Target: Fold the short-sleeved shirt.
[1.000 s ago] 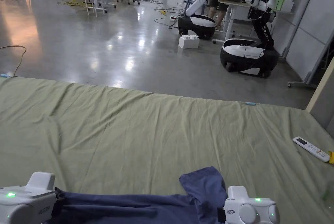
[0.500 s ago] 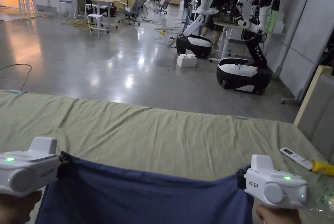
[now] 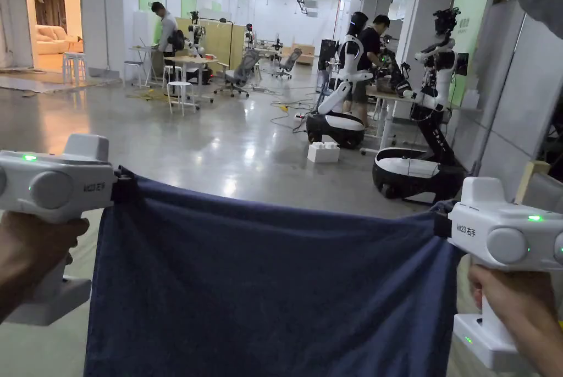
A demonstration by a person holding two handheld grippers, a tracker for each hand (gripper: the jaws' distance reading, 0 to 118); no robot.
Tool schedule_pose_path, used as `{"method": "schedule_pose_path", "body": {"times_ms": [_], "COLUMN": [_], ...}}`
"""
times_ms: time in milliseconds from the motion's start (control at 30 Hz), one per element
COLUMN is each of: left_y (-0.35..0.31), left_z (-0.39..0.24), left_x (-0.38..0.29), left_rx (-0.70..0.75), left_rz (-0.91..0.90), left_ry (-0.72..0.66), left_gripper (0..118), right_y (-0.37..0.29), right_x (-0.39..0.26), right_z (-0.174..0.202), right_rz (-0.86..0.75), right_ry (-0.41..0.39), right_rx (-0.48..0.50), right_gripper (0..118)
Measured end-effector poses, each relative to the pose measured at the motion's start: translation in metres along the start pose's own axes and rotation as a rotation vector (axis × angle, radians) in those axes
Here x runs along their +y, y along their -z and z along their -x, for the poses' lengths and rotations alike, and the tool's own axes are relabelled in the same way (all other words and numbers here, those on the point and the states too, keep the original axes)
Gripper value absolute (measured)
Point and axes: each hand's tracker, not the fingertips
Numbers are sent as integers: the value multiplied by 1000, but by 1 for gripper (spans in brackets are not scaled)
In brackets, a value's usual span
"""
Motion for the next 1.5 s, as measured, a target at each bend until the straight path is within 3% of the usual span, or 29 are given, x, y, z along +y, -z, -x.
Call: {"method": "schedule_pose_path", "body": {"times_ms": [200,267,333,833,1200,1500], "left_y": [0,1,11,61,73,42], "left_z": [2,1,4,6,5,3], "left_x": [65,82,98,166,111,-26], "left_rx": [28,41,57,143,150,93], "left_rz": [-59,-83,-114,-201,-188,-84], "left_ry": [11,10,1,-3,5,6], "left_gripper": [5,5,4,4,4,4], "right_y": [14,19,20,61,70,26], "right_x": [62,82,97,175,108,-11], "right_z": [-2,-1,2,6,14,22], "right_rz": [-64,-125,-128,-258,-215,-99], "right_ry": [23,-2,39,-10,-24,-25], "right_rx": [-34,-69,-67,-130,-118,-92], "right_gripper": [6,6,6,6,6,6]}}
